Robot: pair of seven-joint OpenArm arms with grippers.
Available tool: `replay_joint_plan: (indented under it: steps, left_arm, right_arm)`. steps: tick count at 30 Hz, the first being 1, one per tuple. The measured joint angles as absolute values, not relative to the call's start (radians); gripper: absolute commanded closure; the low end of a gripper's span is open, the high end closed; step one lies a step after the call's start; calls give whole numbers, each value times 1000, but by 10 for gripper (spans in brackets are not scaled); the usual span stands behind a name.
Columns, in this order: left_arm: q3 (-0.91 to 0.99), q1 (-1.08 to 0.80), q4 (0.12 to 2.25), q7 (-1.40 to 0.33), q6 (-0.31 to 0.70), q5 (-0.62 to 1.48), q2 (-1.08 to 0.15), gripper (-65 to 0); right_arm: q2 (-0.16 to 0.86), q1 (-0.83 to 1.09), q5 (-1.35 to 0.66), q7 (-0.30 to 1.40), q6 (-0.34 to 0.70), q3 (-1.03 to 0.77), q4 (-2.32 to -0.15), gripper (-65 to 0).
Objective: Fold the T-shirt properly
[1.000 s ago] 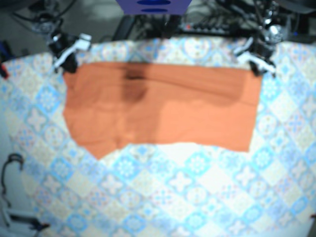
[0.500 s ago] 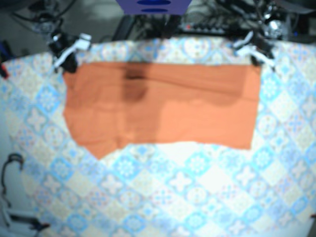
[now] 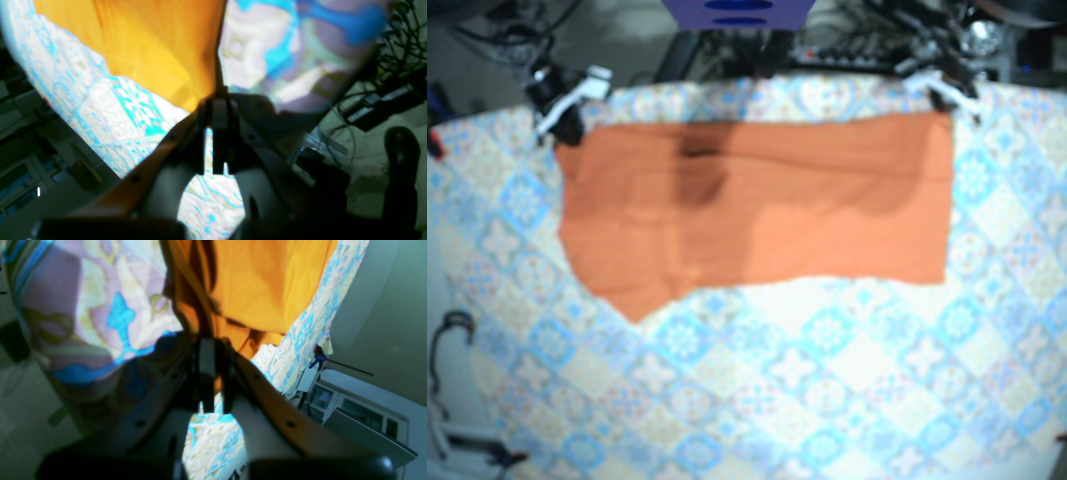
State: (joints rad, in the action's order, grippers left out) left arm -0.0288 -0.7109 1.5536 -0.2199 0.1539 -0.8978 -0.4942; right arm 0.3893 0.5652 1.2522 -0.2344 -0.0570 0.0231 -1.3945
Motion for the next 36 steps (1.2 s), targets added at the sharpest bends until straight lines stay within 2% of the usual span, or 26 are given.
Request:
replay_joint_plan:
  steps: [36]
  left_arm:
    - [-24, -795, 1556, -209, 147, -889, -549, 0]
  right_arm:
    - [408, 685, 1250, -239, -57, 1, -1428, 0]
